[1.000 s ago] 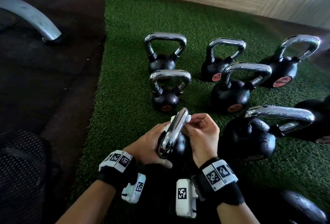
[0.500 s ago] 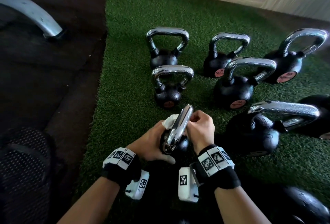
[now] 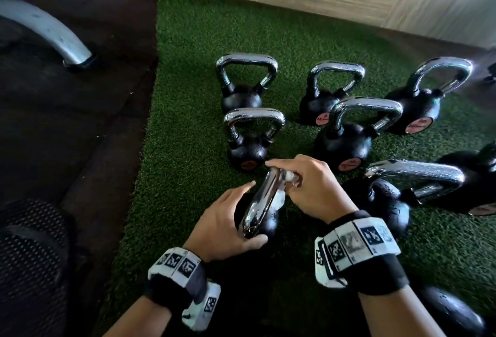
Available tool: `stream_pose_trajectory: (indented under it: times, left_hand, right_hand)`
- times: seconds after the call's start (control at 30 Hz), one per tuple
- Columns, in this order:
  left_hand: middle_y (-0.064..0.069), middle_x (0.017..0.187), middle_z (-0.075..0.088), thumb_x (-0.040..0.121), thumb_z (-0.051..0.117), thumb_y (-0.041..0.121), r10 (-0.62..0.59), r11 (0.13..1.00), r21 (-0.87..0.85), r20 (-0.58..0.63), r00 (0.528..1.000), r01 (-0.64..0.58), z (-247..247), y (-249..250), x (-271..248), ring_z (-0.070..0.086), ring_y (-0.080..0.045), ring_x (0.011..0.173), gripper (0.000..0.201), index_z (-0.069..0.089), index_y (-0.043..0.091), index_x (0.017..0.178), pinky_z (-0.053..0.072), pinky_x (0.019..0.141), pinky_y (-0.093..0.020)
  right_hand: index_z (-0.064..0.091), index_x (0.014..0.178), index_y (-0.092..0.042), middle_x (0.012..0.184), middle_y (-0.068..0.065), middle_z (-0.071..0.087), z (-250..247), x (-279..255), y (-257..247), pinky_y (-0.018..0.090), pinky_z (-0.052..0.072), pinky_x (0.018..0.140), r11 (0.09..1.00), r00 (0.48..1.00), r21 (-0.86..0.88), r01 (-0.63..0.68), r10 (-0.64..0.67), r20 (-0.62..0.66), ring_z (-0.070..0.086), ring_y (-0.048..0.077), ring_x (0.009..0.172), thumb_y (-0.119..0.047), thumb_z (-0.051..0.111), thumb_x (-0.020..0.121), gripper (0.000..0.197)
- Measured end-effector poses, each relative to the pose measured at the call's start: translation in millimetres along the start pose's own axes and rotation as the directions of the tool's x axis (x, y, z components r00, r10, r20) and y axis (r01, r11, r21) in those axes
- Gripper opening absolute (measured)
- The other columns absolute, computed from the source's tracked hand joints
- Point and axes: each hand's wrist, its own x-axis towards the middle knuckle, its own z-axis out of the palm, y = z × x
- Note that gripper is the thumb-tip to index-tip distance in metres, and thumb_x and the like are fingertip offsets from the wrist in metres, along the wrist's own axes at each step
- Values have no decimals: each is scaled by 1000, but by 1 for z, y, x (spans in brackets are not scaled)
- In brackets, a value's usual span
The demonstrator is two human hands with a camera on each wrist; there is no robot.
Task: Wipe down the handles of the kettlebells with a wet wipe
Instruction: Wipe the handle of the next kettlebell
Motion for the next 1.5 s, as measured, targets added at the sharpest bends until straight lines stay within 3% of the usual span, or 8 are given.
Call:
stream_pose_trajectory:
  times: [0.23,0.43,0.67,0.83,0.9,1.07,1.17,1.5]
  left_hand:
    - [40,118,61,54,82,77,43,996,70,177,983,-56,-46,-11,20,60,13,109,84,46,66,129,54,93,-26]
    - [19,95,78,62,94,52,16,988,-156,204,979,16,-64,-25,21,74,0,93,50,78,30,104,61,83,-34]
    - [22,81,77,62,93,54,-90,970,-225,36,995,96,-45,-26,2,72,4,79,33,77,28,73,51,73,-11]
    - [28,109,74,73,89,41,-5,977,-195,392,920,89,-80,-48,16,67,9,104,45,72,49,114,50,91,-13]
    - [30,121,69,78,88,27,-63,976,-168,397,916,140,-101,-65,27,62,11,115,56,67,49,126,45,99,-8]
    - [12,121,72,85,81,10,-240,937,-191,258,936,293,-121,-86,65,69,1,107,50,65,36,125,55,98,-24]
    - [4,126,69,83,84,14,-296,917,-223,173,939,331,-114,-86,92,69,-5,106,56,62,30,132,55,97,-24]
    - [2,152,48,79,87,37,-362,901,-109,345,866,420,-115,-60,129,62,-11,120,94,34,27,156,52,102,-27]
  right_hand:
    - [74,120,-29,78,-14,55,-11,-9,-9,-1,36,69,993,997,-97,-73,76,31,51,-5,74,-9,73,80,45]
    - [77,114,-19,72,-21,50,-13,-34,-17,-2,38,66,985,992,-121,-126,128,16,47,-13,69,-9,71,80,36]
    - [80,102,-21,71,-16,61,-29,-28,-28,10,45,61,976,980,-178,-127,151,129,59,3,73,-9,70,78,29]
    - [80,99,-35,64,-18,58,-64,2,-39,9,41,59,970,901,-237,-56,151,406,54,-8,63,-20,81,73,31]
    - [78,102,-34,64,-14,55,-79,21,-43,7,39,62,957,893,-289,-13,141,428,51,-8,63,-17,77,76,31]
    - [74,98,-31,83,-14,64,-100,75,-55,16,47,73,926,937,-376,28,106,331,56,-3,72,-10,68,81,28]
    - [69,95,-28,75,-10,64,-98,98,-53,19,48,65,955,975,-295,0,65,212,55,0,61,-7,67,78,27]
    - [66,92,-25,75,-9,67,-78,132,-24,13,44,59,987,997,-153,56,-63,-44,56,5,62,-6,73,73,27]
